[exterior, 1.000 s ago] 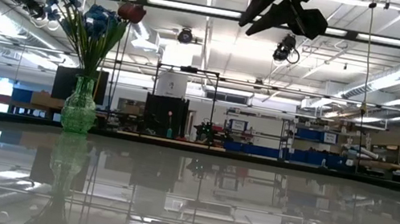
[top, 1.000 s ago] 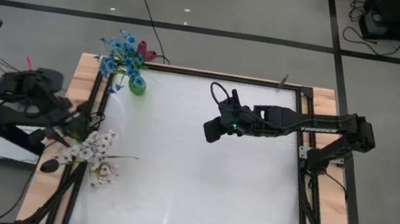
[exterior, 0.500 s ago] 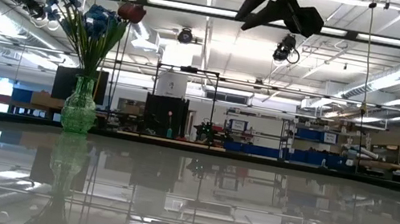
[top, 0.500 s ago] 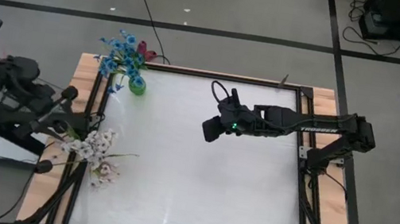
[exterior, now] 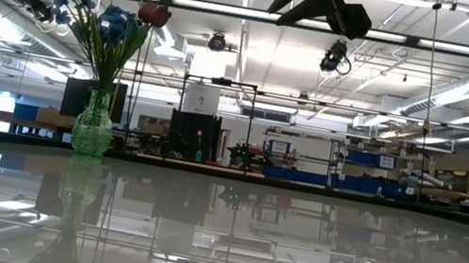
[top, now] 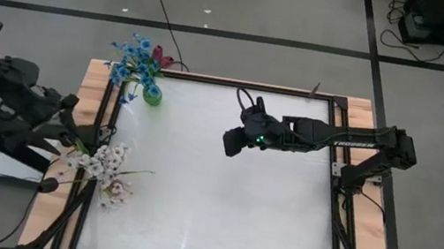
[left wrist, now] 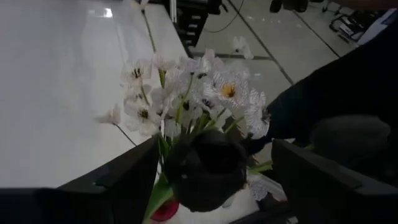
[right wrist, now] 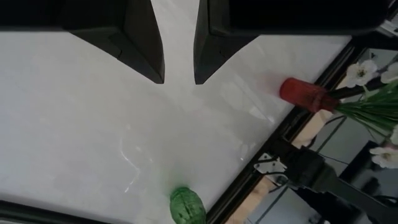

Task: Sort flowers into vase by color
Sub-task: Return to Home Position

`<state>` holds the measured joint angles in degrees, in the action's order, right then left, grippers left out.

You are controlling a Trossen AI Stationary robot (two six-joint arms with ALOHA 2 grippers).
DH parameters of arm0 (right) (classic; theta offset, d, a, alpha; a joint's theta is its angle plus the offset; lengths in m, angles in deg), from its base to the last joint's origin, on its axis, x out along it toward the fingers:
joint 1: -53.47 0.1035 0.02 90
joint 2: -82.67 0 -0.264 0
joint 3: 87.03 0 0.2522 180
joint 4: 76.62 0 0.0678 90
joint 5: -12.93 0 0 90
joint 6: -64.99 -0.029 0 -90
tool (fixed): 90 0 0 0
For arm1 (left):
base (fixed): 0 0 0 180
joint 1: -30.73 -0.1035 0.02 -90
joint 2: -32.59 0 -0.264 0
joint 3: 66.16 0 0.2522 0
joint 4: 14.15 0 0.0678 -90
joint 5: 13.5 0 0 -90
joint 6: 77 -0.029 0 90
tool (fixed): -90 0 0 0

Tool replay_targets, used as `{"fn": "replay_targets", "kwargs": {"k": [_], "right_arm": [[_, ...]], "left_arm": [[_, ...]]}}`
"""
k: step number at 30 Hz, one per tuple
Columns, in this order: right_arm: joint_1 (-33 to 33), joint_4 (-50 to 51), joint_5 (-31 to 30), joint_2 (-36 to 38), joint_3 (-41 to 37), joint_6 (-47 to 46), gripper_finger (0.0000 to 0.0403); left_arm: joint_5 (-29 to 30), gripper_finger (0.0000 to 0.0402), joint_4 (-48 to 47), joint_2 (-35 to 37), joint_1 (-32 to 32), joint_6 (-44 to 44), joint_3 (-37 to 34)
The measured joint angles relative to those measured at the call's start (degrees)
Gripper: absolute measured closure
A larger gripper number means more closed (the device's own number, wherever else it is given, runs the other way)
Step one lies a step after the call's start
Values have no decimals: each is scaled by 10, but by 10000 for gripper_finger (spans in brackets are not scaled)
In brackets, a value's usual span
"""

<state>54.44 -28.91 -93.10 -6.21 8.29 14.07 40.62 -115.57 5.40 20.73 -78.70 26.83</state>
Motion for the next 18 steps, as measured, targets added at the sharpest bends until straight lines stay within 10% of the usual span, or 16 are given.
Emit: {"fn": "replay_targets", "kwargs": {"k": [12, 18], "right_arm": [[0, -51, -9, 0, 0, 39, 307], [-1, -103, -9, 0, 0, 86, 307]], "left_arm": [[51, 83, 0, -67, 0, -6, 183], [234, 91, 61, -83, 0, -14, 203]]}}
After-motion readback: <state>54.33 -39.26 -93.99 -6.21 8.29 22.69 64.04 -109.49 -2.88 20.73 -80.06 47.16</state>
